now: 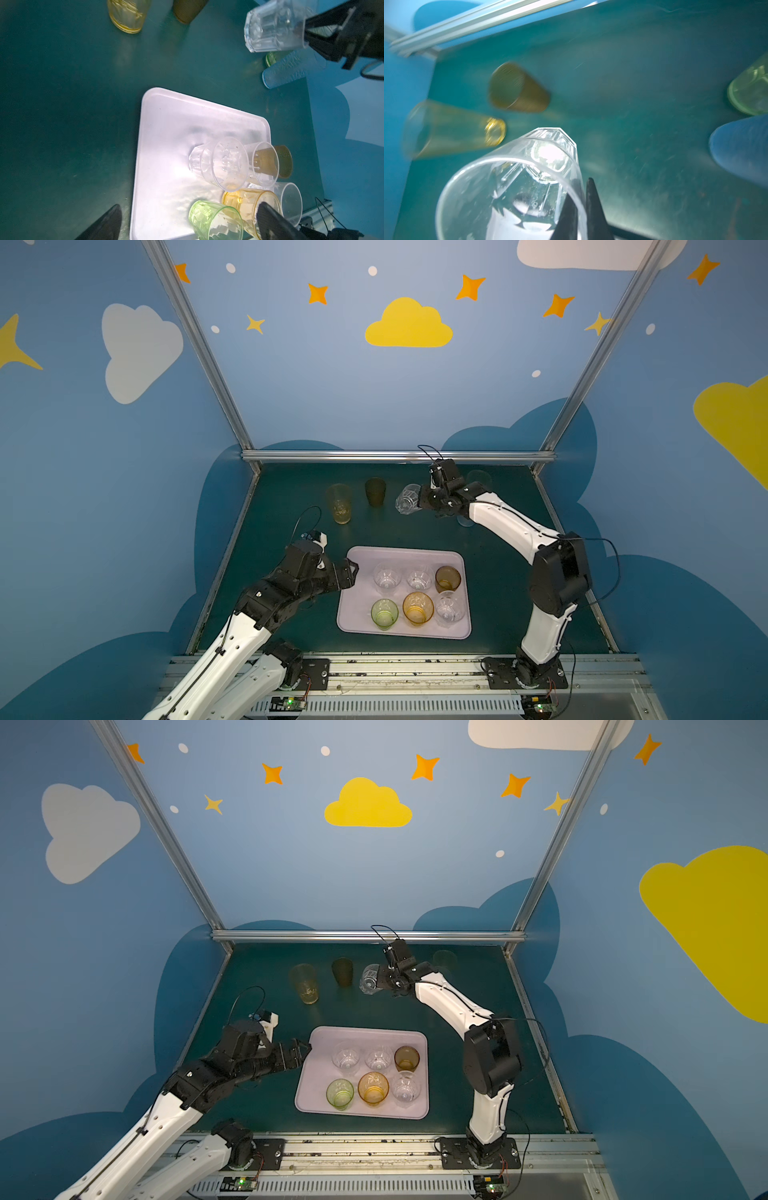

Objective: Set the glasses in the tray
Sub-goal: 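Lift the clear faceted glass off the table with the right gripper, then carry the clear faceted glass over the tray with the right gripper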

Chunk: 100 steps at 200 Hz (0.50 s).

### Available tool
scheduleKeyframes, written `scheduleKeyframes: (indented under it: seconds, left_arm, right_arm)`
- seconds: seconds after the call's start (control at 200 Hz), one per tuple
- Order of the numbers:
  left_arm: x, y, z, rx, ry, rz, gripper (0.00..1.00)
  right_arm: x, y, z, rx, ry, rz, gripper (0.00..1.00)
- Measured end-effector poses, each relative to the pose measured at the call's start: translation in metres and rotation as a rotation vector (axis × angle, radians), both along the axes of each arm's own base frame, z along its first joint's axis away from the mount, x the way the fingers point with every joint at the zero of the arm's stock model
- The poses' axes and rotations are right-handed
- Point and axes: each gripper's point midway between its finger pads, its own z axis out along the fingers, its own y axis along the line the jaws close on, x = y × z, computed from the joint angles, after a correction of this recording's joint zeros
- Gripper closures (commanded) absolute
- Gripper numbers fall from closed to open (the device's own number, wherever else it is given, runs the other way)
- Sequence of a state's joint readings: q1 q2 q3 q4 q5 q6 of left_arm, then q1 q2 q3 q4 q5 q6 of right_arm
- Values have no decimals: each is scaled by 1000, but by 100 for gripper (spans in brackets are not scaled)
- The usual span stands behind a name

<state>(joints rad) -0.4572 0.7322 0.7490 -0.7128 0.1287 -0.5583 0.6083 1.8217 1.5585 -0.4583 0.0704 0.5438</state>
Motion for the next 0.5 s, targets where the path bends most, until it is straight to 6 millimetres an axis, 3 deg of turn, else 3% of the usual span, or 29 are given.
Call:
scheduleKeyframes:
  seconds: [0.195,0.501]
  left_arm:
    - [3,25,-4,-9,34,105,0]
    - [1,41,-7,-15,60,171,0]
  right_arm:
    - [-51,26,14,-16,-8,128,100]
    - [-117,48,16,-52,3,286,100]
